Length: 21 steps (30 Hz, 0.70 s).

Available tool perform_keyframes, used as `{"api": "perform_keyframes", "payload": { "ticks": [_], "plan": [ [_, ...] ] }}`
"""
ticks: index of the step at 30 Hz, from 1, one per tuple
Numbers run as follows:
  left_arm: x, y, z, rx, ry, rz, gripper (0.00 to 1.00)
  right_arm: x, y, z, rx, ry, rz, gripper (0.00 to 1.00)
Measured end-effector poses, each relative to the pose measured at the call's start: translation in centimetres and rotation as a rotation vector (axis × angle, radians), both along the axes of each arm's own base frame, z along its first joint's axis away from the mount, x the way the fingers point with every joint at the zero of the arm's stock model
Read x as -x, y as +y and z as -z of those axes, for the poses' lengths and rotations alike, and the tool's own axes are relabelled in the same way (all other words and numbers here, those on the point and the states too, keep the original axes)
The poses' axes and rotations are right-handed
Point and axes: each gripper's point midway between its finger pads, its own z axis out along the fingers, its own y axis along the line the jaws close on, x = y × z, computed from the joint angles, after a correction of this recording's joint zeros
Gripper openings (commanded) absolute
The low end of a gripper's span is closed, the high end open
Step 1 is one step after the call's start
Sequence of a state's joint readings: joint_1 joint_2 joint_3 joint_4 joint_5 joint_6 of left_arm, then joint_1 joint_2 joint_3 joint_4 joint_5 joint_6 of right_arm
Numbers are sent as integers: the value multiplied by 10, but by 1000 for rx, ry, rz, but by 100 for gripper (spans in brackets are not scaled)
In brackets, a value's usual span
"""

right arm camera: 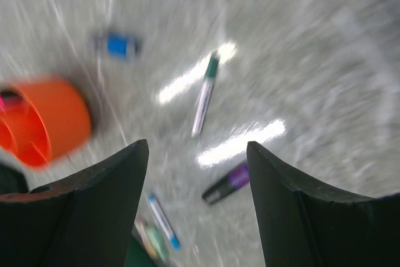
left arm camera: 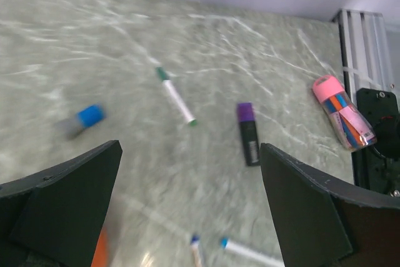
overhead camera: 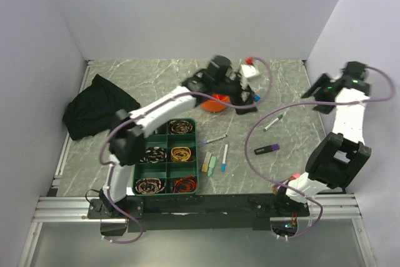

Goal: Sort the stationery into containers
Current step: Pick up the pen from the center of the board.

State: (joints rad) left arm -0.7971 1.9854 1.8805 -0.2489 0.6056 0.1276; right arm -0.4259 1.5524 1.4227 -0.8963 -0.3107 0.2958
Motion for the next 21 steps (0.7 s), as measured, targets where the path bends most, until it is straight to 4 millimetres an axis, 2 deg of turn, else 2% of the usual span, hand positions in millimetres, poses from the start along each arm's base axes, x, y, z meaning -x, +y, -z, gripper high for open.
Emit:
{"api": "perform_keyframes", "payload": {
  "ticks": [2, 4, 6, 9, 11, 14, 18, 21],
  "plan": [
    [10, -27, 27, -29, 22, 37, 99, -2, -38, -19, 25, -61, 99, 71],
    [18, -46, 60, -70, 57, 53, 99, 1, -63, -27, 54, -88, 166, 72],
    [25, -57, 92, -111, 91, 68, 99, 11, -76, -25, 71, -82, 205, 72],
    [33, -75, 130, -163, 121, 91, 98, 30, -76, -11, 92, -51, 220, 72],
    [35, -88, 142, -168, 112, 105, 98, 48, -73, 0, 90, -23, 223, 72],
    [42, -107, 152, -172, 77, 134, 97, 63, -80, 5, 96, -4, 248, 71],
    [58, -129, 156, -170, 43, 173, 91, 72, -92, 6, 108, 1, 269, 72],
    [71, -137, 163, -184, 30, 192, 85, 74, -95, 6, 116, 1, 267, 71]
  ]
}}
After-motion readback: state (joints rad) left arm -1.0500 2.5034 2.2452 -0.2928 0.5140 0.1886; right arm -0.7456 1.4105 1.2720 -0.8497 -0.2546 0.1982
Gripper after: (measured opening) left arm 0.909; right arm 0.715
